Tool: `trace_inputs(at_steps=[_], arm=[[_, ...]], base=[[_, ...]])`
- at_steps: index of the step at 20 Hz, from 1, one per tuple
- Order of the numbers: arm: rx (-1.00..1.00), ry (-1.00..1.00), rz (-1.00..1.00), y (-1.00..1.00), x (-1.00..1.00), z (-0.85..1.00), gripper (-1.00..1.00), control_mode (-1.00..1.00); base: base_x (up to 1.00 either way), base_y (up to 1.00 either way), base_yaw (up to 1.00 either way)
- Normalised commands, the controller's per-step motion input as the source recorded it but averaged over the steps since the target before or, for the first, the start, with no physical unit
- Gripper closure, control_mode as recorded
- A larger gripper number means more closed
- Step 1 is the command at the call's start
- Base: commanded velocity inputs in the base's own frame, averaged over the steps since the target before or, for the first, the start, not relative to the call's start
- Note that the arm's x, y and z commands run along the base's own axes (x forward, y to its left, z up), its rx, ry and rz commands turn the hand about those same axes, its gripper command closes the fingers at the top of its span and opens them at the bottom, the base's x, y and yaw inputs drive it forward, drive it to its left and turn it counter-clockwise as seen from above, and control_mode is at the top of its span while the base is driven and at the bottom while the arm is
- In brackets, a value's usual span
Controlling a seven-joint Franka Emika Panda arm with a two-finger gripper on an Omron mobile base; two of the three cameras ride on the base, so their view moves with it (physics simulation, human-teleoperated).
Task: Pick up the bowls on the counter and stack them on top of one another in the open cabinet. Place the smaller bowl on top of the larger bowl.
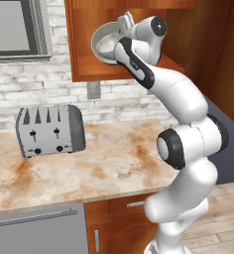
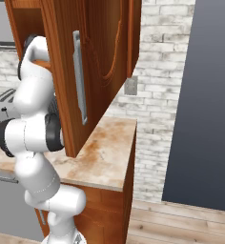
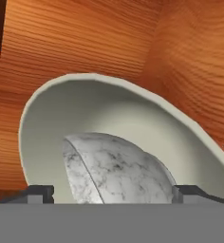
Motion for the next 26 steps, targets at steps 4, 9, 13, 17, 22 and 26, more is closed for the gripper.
trace_inputs(at_steps=[4,9,13,17,22,26], arm=[[-0.02,-0.22,0.00,0.01,0.34,0.15,-1.00,-1.00],[-0.02,-0.17,0.00,0.00,0.15,0.33,-1.00,-1.00],[-0.02,-0.14,0.00,0.00,0.07,0.41,-1.00,-1.00],[-0.03,-0.13,0.00,0.00,0.01,0.45,-1.00,-1.00],[-0.03,-0.14,0.00,0.00,0.00,0.44,-1.00,-1.00],[-0.02,-0.14,0.00,-0.02,-0.12,0.44,-1.00,-1.00]], base=[[0.00,0.00,0.00],[0.00,0.00,0.00],[0.00,0.00,0.00],[0.00,0.00,0.00],[0.00,0.00,0.00],[0.00,0.00,0.00]])
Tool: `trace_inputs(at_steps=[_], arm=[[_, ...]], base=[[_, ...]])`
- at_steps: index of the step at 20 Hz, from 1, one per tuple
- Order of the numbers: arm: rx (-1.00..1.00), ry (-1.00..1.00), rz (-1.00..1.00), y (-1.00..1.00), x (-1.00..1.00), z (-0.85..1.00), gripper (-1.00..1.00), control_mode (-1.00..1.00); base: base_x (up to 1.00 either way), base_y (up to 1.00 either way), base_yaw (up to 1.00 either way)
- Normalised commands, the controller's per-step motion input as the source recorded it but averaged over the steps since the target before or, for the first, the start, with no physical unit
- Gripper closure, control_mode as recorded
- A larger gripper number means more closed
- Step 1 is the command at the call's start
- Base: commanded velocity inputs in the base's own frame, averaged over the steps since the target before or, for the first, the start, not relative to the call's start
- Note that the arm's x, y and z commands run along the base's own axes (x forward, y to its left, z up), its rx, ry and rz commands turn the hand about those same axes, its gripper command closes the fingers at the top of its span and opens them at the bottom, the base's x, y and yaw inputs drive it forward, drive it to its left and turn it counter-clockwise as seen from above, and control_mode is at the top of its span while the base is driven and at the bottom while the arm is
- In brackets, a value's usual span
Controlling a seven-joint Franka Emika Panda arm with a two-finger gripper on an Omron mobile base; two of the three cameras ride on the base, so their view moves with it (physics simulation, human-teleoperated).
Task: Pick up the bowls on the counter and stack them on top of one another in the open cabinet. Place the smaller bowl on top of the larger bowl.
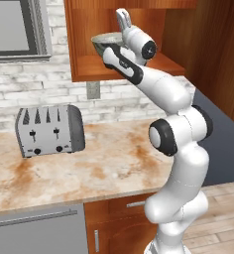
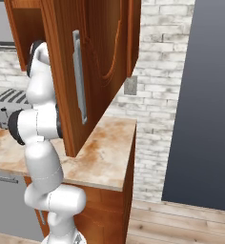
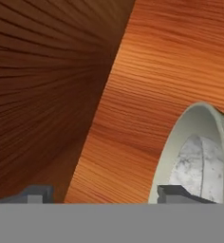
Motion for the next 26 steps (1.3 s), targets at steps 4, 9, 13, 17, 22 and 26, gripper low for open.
trace_inputs(at_steps=[4,9,13,17,22,26], arm=[[-0.01,-0.17,0.00,-0.09,-0.36,0.40,-1.00,-1.00],[0.00,-0.13,0.00,-0.11,-0.36,0.50,-1.00,-1.00],[0.00,-0.08,0.02,-0.24,-0.55,0.57,-1.00,-1.00],[0.02,-0.04,0.03,-0.22,-0.62,0.49,-1.00,-1.00],[0.04,0.00,0.03,-0.21,-0.62,0.47,-1.00,-1.00],[0.07,0.03,0.02,-0.20,-0.62,0.40,-1.00,-1.00]], base=[[0.00,0.00,0.00],[0.00,0.00,0.00],[0.00,0.00,0.00],[0.00,0.00,0.00],[0.00,0.00,0.00],[0.00,0.00,0.00]])
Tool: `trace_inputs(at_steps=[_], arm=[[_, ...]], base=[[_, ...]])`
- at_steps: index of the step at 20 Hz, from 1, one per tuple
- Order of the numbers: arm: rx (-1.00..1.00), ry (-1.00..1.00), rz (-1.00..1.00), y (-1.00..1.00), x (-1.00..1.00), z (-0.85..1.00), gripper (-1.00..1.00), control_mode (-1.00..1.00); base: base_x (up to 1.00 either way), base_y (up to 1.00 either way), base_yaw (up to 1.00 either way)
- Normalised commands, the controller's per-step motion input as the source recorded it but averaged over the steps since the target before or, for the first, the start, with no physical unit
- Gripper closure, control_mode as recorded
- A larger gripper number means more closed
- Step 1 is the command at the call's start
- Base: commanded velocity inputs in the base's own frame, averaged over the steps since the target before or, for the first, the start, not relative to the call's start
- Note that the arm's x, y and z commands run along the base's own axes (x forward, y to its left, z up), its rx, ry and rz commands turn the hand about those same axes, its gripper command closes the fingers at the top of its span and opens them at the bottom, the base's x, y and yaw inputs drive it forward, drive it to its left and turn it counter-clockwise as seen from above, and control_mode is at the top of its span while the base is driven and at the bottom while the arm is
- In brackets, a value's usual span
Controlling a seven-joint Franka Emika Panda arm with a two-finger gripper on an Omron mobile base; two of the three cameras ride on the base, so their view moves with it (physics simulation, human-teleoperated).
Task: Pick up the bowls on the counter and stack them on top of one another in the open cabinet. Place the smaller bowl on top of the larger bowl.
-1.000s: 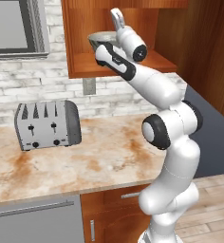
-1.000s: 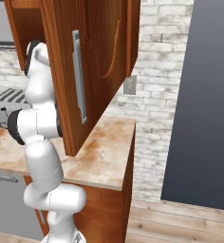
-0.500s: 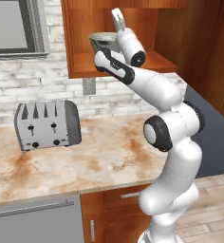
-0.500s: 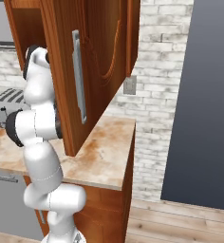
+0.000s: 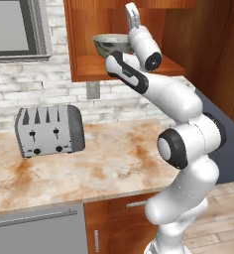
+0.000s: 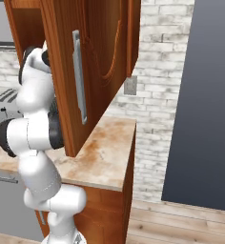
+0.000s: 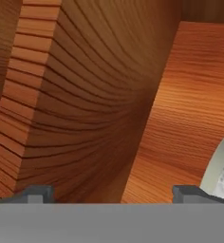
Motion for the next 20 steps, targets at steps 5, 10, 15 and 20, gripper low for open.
trace_inputs(at_steps=[5,10,15,20], arm=[[0.08,0.06,0.01,-0.13,-0.62,0.24,-1.00,-1.00],[0.05,0.07,0.00,-0.05,-0.62,0.15,-1.00,-1.00],[0.02,0.05,0.00,-0.01,-0.62,0.10,-1.00,-1.00],[0.00,0.04,0.00,0.11,-0.62,0.01,-1.00,-1.00]], base=[[0.00,0.00,0.00],[0.00,0.00,0.00],[0.00,0.00,0.00],[0.00,0.00,0.00]])
